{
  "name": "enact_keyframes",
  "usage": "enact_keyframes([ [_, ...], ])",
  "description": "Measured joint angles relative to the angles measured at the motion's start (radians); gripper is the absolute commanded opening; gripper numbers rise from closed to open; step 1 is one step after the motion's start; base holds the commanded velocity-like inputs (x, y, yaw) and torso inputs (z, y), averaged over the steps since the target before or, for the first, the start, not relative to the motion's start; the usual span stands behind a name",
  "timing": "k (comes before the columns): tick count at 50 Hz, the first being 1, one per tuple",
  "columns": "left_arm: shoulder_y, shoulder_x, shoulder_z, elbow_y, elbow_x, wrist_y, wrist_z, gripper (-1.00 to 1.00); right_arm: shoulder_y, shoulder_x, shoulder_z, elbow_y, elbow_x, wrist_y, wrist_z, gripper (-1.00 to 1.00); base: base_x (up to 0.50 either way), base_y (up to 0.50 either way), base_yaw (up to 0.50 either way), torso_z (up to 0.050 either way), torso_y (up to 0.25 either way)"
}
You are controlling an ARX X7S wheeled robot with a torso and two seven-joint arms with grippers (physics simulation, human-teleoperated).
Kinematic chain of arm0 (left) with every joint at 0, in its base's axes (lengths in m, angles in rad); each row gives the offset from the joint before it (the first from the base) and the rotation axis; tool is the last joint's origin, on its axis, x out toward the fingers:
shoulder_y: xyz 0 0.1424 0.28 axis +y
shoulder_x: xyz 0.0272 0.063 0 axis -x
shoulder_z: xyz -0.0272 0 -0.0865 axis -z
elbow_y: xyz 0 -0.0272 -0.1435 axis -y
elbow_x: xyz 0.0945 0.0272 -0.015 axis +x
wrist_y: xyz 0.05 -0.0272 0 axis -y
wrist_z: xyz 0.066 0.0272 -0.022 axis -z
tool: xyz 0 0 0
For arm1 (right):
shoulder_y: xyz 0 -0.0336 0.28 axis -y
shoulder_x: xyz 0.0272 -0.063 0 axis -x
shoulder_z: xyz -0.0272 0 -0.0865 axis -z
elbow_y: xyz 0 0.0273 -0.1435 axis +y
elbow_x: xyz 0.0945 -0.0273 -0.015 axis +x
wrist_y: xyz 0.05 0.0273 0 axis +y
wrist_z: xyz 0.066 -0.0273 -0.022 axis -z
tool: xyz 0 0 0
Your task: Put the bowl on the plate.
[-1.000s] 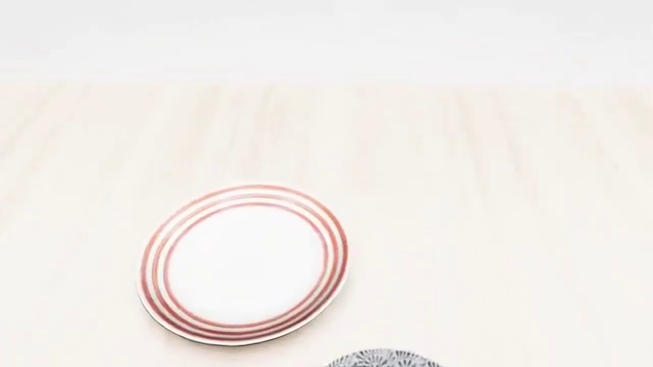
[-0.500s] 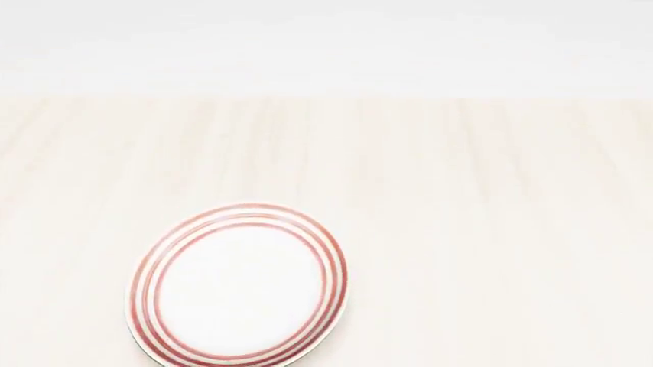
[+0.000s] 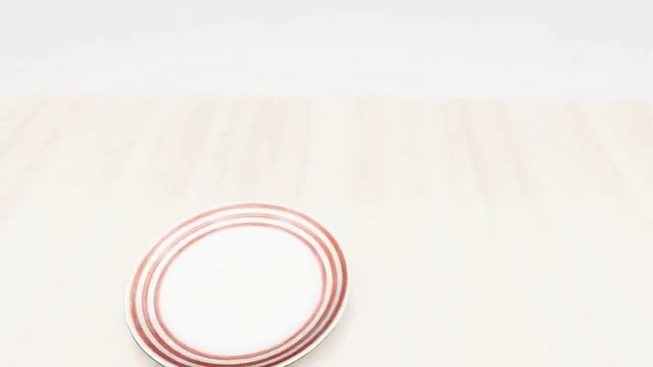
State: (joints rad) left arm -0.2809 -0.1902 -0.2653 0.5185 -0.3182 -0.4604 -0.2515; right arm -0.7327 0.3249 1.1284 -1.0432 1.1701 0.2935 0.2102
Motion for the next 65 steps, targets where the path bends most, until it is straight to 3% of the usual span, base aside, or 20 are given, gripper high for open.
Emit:
enact_keyframes([
  [6,0.010,0.004,0.002,-0.002,-0.002,0.012,-0.003,1.00,-0.001,0.117,0.124,-0.002,0.206,0.126,0.060,1.00,0.00,0.00,0.00,0.000,0.000],
  [20,0.018,0.004,-0.001,-0.002,-0.012,0.026,-0.013,1.00,-0.002,0.215,0.095,-0.003,0.316,0.176,0.119,1.00,0.00,0.00,0.00,0.000,0.000],
  [27,0.015,-0.002,-0.003,0.002,-0.020,0.023,-0.019,1.00,0.214,0.211,0.267,0.004,0.577,0.466,0.240,1.00,0.00,0.00,0.00,0.000,0.002],
  [35,0.008,-0.010,-0.010,0.006,-0.032,0.014,-0.027,1.00,0.389,0.226,0.329,0.040,0.709,0.683,0.309,1.00,0.00,0.00,0.00,0.000,0.000],
  [47,0.001,-0.019,-0.014,0.012,-0.044,0.004,-0.037,1.00,0.550,0.262,0.285,0.111,0.717,0.816,0.342,1.00,0.00,0.00,0.00,0.000,0.000],
  [65,-0.006,-0.029,-0.012,0.015,-0.058,-0.002,-0.049,1.00,0.745,0.268,0.091,0.213,0.546,0.883,0.288,1.00,0.00,0.00,0.00,0.000,0.000],
])
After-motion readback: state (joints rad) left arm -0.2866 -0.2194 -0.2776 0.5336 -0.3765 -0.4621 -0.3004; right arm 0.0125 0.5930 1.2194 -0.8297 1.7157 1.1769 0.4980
